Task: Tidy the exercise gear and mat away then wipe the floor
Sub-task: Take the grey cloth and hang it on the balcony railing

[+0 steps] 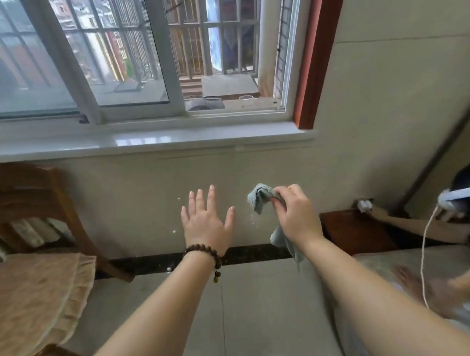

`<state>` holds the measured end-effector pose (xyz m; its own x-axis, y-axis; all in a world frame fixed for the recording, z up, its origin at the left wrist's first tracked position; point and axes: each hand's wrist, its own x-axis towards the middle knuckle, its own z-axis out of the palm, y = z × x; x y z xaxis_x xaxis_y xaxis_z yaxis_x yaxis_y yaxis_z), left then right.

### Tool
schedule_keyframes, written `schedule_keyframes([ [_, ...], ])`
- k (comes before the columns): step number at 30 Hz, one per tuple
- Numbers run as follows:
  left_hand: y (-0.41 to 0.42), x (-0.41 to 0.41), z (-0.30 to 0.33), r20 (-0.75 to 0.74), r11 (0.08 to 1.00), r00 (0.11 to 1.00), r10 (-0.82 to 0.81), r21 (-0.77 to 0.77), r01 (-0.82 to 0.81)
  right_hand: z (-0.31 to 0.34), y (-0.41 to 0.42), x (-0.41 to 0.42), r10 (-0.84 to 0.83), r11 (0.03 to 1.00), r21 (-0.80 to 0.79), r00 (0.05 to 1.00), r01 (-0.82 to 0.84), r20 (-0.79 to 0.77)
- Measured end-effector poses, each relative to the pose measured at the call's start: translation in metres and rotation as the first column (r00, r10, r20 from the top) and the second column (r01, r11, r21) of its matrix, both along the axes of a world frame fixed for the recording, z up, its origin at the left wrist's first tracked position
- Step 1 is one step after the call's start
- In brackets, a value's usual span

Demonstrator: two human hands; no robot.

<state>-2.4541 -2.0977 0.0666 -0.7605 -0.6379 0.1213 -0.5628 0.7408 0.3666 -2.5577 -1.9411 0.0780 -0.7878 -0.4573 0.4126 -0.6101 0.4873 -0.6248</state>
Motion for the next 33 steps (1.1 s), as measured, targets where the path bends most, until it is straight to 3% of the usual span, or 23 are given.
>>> schedule_keyframes([
  [18,-0.183,-0.326,0.046,-0.111,0.991,0.992,0.056,-0.111,-0.069,0.063,-0.206,-0.349,0.095,0.994,-0.026,0.970,-0.103,-0.223],
  [25,-0.260,-0.472,0.103,-0.181,0.983,0.981,0.065,-0.156,-0.093,0.122,-0.289,-0.493,0.095,0.991,-0.060,0.945,-0.120,-0.312],
  [33,-0.344,-0.574,0.167,-0.309,0.976,0.951,0.008,-0.204,-0.075,0.185,-0.367,-0.585,0.055,0.981,-0.151,0.922,-0.121,-0.384],
])
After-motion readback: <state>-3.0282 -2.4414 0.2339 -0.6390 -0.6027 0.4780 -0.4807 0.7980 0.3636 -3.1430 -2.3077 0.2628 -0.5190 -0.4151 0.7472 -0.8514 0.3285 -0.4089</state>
